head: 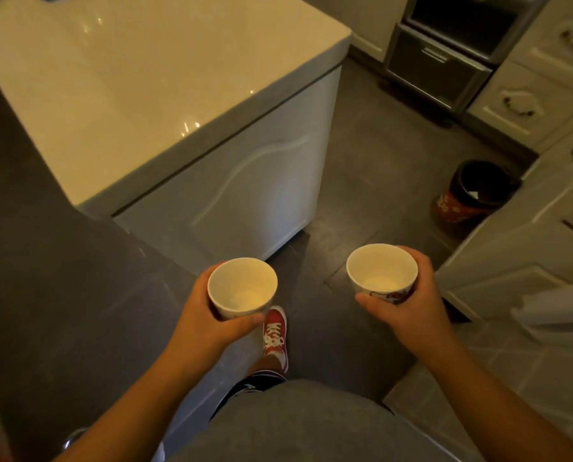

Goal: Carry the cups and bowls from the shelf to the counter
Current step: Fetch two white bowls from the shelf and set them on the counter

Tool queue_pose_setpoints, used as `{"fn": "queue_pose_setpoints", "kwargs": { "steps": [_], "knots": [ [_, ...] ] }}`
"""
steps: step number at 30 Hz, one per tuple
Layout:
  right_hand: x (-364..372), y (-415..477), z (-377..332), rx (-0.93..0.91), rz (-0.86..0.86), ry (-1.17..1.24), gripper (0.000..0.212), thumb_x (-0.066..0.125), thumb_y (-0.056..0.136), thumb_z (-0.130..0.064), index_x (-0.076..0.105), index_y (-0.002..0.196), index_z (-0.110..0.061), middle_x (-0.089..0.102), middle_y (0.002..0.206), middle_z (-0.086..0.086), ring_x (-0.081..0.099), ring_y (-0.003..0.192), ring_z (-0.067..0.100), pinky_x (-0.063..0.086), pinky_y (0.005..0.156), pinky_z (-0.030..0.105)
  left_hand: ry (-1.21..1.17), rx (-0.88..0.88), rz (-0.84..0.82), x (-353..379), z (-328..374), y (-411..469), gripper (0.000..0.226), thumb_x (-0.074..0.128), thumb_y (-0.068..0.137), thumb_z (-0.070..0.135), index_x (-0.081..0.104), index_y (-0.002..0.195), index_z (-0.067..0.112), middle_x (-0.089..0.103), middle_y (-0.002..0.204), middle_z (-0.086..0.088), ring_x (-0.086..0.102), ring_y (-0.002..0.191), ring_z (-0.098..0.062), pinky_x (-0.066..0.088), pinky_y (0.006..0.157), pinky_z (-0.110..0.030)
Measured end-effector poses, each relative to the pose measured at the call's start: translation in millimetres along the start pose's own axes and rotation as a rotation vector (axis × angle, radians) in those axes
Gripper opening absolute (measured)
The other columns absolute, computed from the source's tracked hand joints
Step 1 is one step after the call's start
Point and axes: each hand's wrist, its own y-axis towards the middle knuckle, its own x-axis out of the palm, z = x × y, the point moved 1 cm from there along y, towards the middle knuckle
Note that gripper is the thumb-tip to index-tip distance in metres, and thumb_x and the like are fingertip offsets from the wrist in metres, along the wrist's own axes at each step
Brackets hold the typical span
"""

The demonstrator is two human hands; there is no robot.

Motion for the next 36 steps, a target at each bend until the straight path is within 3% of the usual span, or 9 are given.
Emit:
{"fn": "queue_pose_setpoints", "kwargs": {
  "steps": [5,9,13,18,22,26,31,36],
  "knots": [
    [-4,57,-18,0.064,0.137,0.01,0.083,0.09,0.058,-0.012,0.041,0.113,-0.05,0.048,0.111,-0.03,0.054,0.102,-0.005,0.043,0.084,0.017,0.048,0.036,-0.143,-4,39,99,0.08,0.086,0.053,0.024,0.046,0.12,0.041,0.06,0.121,0.011,0.059,0.106,0.005,0.052,0.075,-0.011],
    [-31,77,-15,0.157,0.258,0.018,0.092,0.09,0.058,-0.011,0.04,0.133,-0.027,0.052,0.124,-0.007,0.05,0.114,0.013,0.045,0.096,0.036,0.12,0.113,-0.261,31,74,170,0.078,0.088,0.06,0.009,0.046,0.117,0.039,0.059,0.118,0.012,0.057,0.101,0.013,0.047,0.074,-0.003],
    [-68,92,0,0.206,0.384,0.075,0.091,0.091,0.054,-0.007,0.042,0.128,-0.031,0.055,0.119,-0.009,0.054,0.108,0.009,0.047,0.09,0.032,0.14,0.17,-0.383,96,106,232,0.075,0.086,0.063,0.0,0.047,0.117,0.035,0.058,0.114,0.016,0.057,0.094,0.019,0.045,0.071,-0.001],
    [-127,125,30,0.267,0.477,0.107,0.094,0.091,0.053,-0.002,0.043,0.129,-0.028,0.056,0.121,-0.006,0.055,0.11,0.012,0.047,0.087,0.028,0.146,0.197,-0.497,195,147,302,0.075,0.084,0.066,0.0,0.047,0.129,0.019,0.06,0.117,0.011,0.059,0.095,0.015,0.046,0.074,-0.003],
    [-181,175,47,0.275,0.473,0.122,0.088,0.091,0.054,-0.004,0.045,0.117,-0.046,0.057,0.119,-0.013,0.056,0.106,0.001,0.046,0.081,0.017,0.168,0.218,-0.514,264,177,349,0.076,0.084,0.067,0.003,0.044,0.126,0.029,0.058,0.118,0.014,0.058,0.099,0.014,0.048,0.074,-0.004],
    [-233,241,50,0.256,0.405,0.103,0.089,0.092,0.054,-0.012,0.042,0.114,-0.053,0.055,0.118,-0.021,0.056,0.106,-0.006,0.047,0.083,0.017,0.163,0.19,-0.469,302,204,380,0.077,0.085,0.065,0.008,0.046,0.127,0.031,0.059,0.118,0.014,0.059,0.102,0.007,0.051,0.077,-0.015],
    [-272,348,38,0.177,0.291,0.027,0.091,0.092,0.054,-0.027,0.035,0.118,-0.059,0.047,0.112,-0.044,0.048,0.109,-0.017,0.044,0.083,0.014,0.156,0.157,-0.398,317,230,414,0.074,0.08,0.057,0.029,0.044,0.121,0.041,0.056,0.118,0.019,0.056,0.103,0.011,0.049,0.074,-0.006],
    [-284,464,30,0.13,0.195,0.055,0.089,0.09,0.053,-0.033,0.034,0.115,-0.064,0.046,0.109,-0.046,0.047,0.106,-0.02,0.044,0.079,0.01,0.139,0.101,-0.275,327,239,473,0.074,0.08,0.053,0.038,0.044,0.117,0.048,0.057,0.107,0.035,0.054,0.1,0.016,0.049,0.068,-0.004]
  ]
}}
